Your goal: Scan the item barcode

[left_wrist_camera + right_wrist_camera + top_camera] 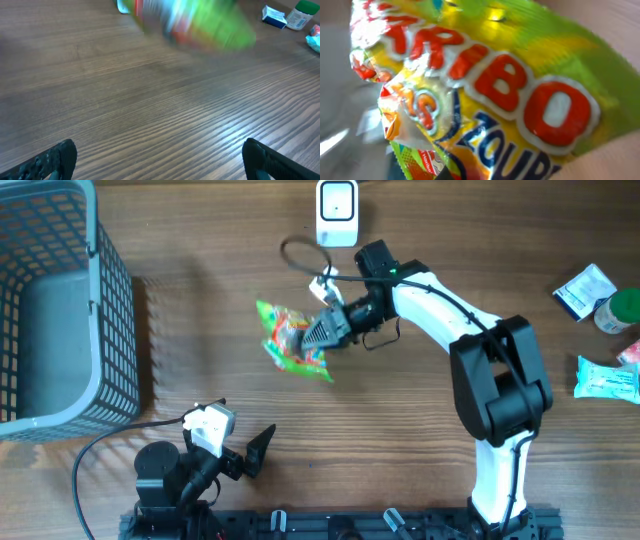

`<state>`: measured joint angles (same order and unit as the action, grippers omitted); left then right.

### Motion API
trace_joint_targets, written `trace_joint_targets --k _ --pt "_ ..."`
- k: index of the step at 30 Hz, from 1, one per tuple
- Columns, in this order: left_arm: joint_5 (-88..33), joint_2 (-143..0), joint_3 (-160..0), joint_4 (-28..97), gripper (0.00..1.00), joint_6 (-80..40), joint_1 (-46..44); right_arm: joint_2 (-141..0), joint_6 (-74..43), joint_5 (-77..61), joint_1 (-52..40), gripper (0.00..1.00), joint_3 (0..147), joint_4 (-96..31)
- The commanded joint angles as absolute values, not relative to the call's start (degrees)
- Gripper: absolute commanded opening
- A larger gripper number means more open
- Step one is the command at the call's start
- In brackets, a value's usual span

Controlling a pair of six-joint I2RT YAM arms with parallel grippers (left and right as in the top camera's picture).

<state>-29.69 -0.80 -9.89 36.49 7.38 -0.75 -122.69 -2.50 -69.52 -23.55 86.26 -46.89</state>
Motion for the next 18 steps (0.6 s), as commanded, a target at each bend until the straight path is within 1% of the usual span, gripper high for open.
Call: trace_joint_targets --k 1,2,3,4,6,7,9,10,11,12,14,16,18 --pt "-29.74 -0.43 -9.69 36.29 1.0 7.2 -0.97 -123.22 -19.29 -16.6 -23.44 0.04 86.67 -54.59" --pt "-29.74 -0.43 -9.69 36.32 1.0 7.2 -0.97 -123.22 -17.39 -13.76 -23.4 0.04 86.67 -55.46" --pt "-29.76 -0.43 -9.69 36.29 1.0 7.22 -0.95 -123.22 -14.44 -13.76 -23.38 0.08 86.67 -55.59" --pt "-29.74 -0.43 -9.69 36.29 1.0 7.22 -0.97 -123.22 -13.47 -13.74 -23.38 0.56 86.78 -55.64" --pt "-29.74 -0.43 -9.69 36.29 1.0 7.2 -0.97 -122.98 -13.72 -14.22 -23.38 1.0 89.3 -58.24" --pt "-29.74 -0.43 -9.69 36.29 1.0 7.22 -0.97 -122.54 -13.72 -14.15 -23.4 1.0 92.05 -60.82" --pt "-29.74 -0.43 -9.69 36.32 1.0 7.2 -0.95 -121.05 -13.67 -13.54 -23.62 1.0 97.97 -65.3" --pt "-29.74 -0.43 -9.69 36.29 1.0 7.22 -0.95 -119.15 -13.69 -13.61 -24.1 0.74 101.95 -67.35" --pt "-29.74 -0.43 -9.69 36.32 1.0 7.2 -0.97 -118.41 -14.24 -13.58 -24.27 0.24 103.28 -68.34" --pt "-29.74 -0.43 -9.69 36.32 1.0 7.22 -0.97 -116.9 -17.56 -14.44 -24.53 0.04 104.25 -69.12" --pt "-29.74 -0.43 -9.69 36.32 1.0 7.2 -0.97 -116.73 -18.04 -21.26 -24.64 0.05 104.05 -68.82" --pt "-29.74 -0.43 -9.69 36.29 1.0 7.22 -0.97 -116.79 -18.22 -20.4 -25.41 0.05 100.64 -65.08" --pt "-29.74 -0.43 -9.69 36.32 1.0 7.2 -0.97 -117.21 -19.68 -20.25 -26.98 0.05 93.95 -57.76"
